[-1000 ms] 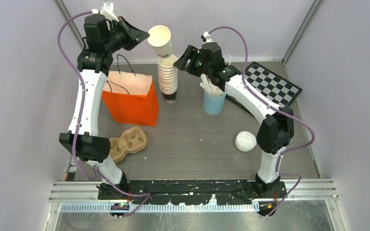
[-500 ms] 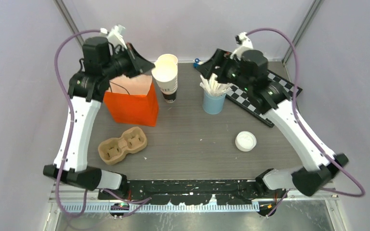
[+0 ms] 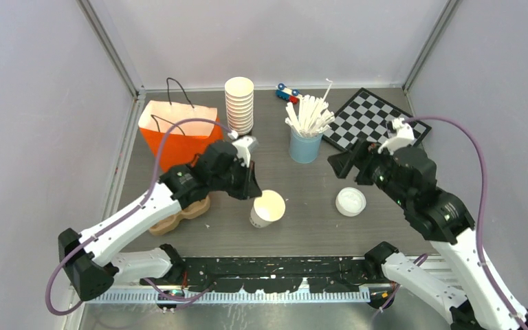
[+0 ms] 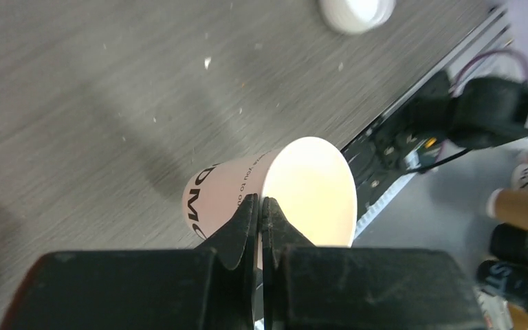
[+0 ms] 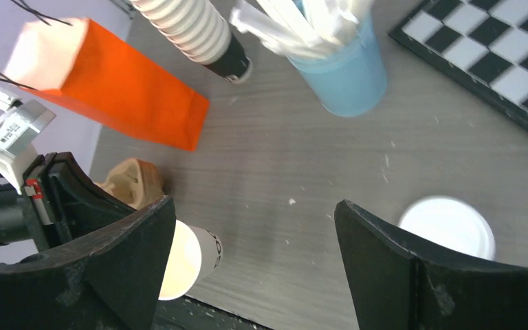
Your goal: Pack the takeout coffee
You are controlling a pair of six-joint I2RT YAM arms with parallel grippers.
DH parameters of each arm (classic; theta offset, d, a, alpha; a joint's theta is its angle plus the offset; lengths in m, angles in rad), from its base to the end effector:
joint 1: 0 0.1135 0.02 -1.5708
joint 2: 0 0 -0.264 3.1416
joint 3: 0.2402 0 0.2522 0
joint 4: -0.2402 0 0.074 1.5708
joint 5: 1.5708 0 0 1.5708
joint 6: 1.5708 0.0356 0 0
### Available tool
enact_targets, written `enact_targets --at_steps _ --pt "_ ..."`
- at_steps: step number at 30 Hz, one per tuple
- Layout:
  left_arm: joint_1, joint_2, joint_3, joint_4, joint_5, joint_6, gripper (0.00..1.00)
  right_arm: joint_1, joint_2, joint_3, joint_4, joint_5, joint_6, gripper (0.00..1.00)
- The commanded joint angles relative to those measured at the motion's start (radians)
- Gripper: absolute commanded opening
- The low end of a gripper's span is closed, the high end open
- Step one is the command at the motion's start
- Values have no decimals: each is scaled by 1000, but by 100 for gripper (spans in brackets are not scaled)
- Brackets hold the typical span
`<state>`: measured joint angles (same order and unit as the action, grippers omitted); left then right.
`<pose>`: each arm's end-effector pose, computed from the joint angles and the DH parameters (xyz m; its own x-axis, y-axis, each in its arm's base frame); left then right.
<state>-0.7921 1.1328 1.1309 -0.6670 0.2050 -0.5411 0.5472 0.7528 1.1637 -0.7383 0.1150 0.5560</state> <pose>0.1624 -0.1749 0.3446 -0.7901 0.0827 -0.6074 0.4692 0.7193 -0.5123 0.1144 0.0649 0.4117 -0.4571 0.3355 -0.8237 -0.2152 0.8569 0.4684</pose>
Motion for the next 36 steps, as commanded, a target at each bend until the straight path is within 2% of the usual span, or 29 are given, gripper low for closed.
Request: enact_targets --at_steps 1,8,14,18,25,32,35,36 --pt "-60 -34 -130 255 -84 3 0 -2 -88 -93 -109 74 72 89" --pt "-67 -19 -314 495 -94 28 0 -2 -101 -262 -179 148 189 84" --pt "-67 48 -400 632 -79 35 0 -2 -27 -289 -243 287 254 79" --pt "-67 82 -441 709 -79 33 4 -2 -13 -333 -200 319 244 69" --pt "-67 70 -393 618 -88 37 37 -2 1 -404 -66 252 198 56" --pt "-67 -26 -223 337 -94 114 61 -3 82 -443 51 240 157 40" --pt "-67 -70 -149 195 -110 153 73 -4 151 -453 101 229 146 35" --pt "-67 -83 -129 147 -114 166 81 -4 175 -456 113 226 142 34"
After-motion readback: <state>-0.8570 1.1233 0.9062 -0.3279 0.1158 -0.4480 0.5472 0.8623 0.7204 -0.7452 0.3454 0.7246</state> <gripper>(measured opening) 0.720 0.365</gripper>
